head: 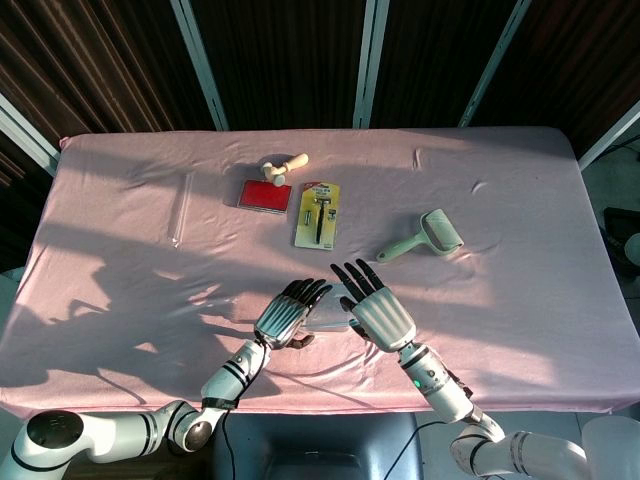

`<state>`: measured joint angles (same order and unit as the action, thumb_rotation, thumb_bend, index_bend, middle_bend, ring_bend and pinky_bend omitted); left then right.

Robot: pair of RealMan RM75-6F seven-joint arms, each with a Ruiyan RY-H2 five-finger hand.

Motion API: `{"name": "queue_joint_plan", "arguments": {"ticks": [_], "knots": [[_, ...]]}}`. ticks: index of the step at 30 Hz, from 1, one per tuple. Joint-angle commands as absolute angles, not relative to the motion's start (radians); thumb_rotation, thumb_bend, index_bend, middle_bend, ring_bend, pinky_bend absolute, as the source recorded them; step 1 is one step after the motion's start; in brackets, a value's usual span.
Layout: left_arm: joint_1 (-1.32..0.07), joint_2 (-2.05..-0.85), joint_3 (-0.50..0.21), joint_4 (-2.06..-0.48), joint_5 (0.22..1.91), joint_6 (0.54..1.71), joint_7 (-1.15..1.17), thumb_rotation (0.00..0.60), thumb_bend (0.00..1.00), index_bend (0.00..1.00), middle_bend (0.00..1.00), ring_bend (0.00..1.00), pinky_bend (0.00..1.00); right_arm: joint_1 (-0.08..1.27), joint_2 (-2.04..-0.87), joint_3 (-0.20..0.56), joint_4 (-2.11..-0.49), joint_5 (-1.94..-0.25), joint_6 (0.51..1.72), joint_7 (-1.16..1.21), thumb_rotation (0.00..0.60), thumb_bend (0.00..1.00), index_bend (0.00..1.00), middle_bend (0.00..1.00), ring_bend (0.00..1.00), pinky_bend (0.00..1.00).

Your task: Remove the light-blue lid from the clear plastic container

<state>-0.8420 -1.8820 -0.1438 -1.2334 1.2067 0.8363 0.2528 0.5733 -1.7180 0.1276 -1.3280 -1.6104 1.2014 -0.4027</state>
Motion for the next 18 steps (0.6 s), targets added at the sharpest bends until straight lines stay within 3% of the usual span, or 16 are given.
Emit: {"name": "queue_joint_plan", "arguments": {"ticks": [1, 8, 13, 18], "knots": [[-0.841, -1.88, -0.143, -1.234, 1.209, 0.836, 0.25, 0.6, 0.3, 0.0, 0.7, 0.6, 0.41, 0.578, -1.724, 0.128, -1.319, -1.606, 1.201, -0.4, 0.6, 0.43, 0.65, 0.08, 0.0, 0.0], [-0.834, -1.87, -0.148, -1.257, 1.228, 0.852, 0.214, 0.6, 0.31, 0.0, 0.68, 0.58, 0.38, 0.589, -1.758, 0.11, -1.279, -1.627, 1.215, -0.375, 0.6, 0.47, 0.72, 0.14, 0.0, 0.0], [-0.827, -1.866, -0.147, -1.259, 1.269, 0.875, 0.161, 0.6, 0.31, 0.0, 0.49, 0.38, 0.21, 0.591, -1.776, 0.094, -1.246, -1.661, 1.253, -0.351, 0.6, 0.57, 0.79, 0.19, 0.01, 0.0], [-0.821, -1.865, -0.146, -1.259, 1.312, 0.9, 0.092, 0.6, 0.32, 0.0, 0.31, 0.19, 0.14, 0.593, -1.774, 0.089, -1.237, -1.685, 1.283, -0.343, 0.6, 0.62, 0.81, 0.21, 0.04, 0.0]]}}
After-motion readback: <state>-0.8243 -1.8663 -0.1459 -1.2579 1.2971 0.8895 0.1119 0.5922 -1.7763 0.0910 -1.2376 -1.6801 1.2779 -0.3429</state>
